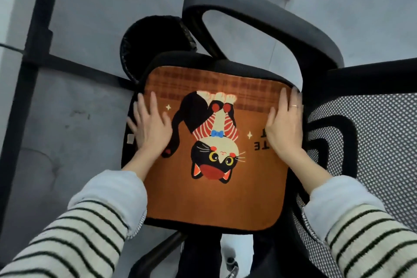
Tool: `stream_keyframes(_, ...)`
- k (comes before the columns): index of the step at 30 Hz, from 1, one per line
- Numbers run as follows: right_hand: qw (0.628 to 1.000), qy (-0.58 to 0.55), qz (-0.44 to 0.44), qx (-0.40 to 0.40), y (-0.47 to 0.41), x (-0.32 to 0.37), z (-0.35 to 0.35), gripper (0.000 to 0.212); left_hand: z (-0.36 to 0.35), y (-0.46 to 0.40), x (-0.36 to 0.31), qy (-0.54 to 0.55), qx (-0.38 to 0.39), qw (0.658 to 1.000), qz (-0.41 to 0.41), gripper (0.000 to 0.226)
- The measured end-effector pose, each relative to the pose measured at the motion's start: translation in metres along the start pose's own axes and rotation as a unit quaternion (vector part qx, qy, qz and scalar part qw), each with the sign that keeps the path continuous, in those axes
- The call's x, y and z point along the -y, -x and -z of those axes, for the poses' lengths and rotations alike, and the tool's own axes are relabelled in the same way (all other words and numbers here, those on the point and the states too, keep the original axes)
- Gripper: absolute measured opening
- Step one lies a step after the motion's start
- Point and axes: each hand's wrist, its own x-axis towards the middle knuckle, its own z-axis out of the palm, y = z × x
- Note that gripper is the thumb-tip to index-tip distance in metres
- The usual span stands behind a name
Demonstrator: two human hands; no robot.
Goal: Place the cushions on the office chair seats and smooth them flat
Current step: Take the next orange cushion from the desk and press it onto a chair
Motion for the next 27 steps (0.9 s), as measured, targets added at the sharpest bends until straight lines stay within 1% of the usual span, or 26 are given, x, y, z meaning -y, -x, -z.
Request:
stream_keyframes(2,0.998,0.04,0.025,0.039,-0.024,-0.004,-0.007,0.051,-0.004,-0.028,-0.021,-0.038,-0.011,0.996,-0.074,0.06)
stream_keyframes(4,0.995,0.073,0.032,0.054,-0.042,-0.008,-0.02,0.052,-0.012,-0.054,-0.04,-0.071,-0.033,0.989,-0.125,0.058)
stream_keyframes(5,0.995,0.085,0.03,0.043,-0.049,-0.013,-0.033,0.053,-0.023,-0.067,-0.046,-0.084,-0.046,0.987,-0.13,0.057)
stream_keyframes(7,0.993,0.115,0.03,-0.008,-0.047,-0.014,-0.047,0.055,-0.034,-0.072,-0.047,-0.114,-0.093,0.982,-0.119,0.057)
stream_keyframes(9,0.991,0.124,0.026,-0.034,-0.047,-0.013,-0.058,0.056,-0.046,-0.074,-0.045,-0.137,-0.123,0.977,-0.111,0.058)
stream_keyframes(11,0.991,0.125,0.024,-0.031,-0.048,-0.012,-0.059,0.056,-0.047,-0.074,-0.046,-0.143,-0.125,0.975,-0.117,0.058)
stream_keyframes(14,0.994,0.11,0.009,-0.02,-0.044,-0.006,-0.051,0.057,-0.037,-0.07,-0.048,-0.122,-0.114,0.979,-0.113,0.058)
stream_keyframes(15,0.995,0.102,0.011,-0.019,-0.043,0.0,-0.048,0.057,-0.037,-0.067,-0.049,-0.113,-0.108,0.98,-0.127,0.058)
stream_keyframes(16,0.995,0.094,0.025,-0.019,-0.038,0.009,-0.048,0.057,-0.039,-0.059,-0.051,-0.108,-0.098,0.977,-0.157,0.058)
stream_keyframes(18,0.993,0.075,0.085,-0.025,-0.03,0.029,-0.053,0.055,-0.045,-0.045,-0.063,-0.108,-0.072,0.962,-0.241,0.054)
stream_keyframes(19,0.99,0.07,0.115,-0.029,-0.029,0.038,-0.057,0.054,-0.048,-0.04,-0.07,-0.109,-0.069,0.954,-0.27,0.053)
stream_keyframes(20,0.988,0.069,0.136,-0.035,-0.029,0.045,-0.062,0.052,-0.052,-0.037,-0.076,-0.111,-0.074,0.951,-0.28,0.051)
stream_keyframes(24,0.983,0.106,0.142,-0.052,-0.029,0.045,-0.084,0.051,-0.07,-0.036,-0.08,-0.141,-0.111,0.949,-0.26,0.049)
stream_keyframes(27,0.981,0.113,0.15,-0.052,-0.03,0.046,-0.083,0.051,-0.066,-0.036,-0.081,-0.143,-0.103,0.949,-0.263,0.05)
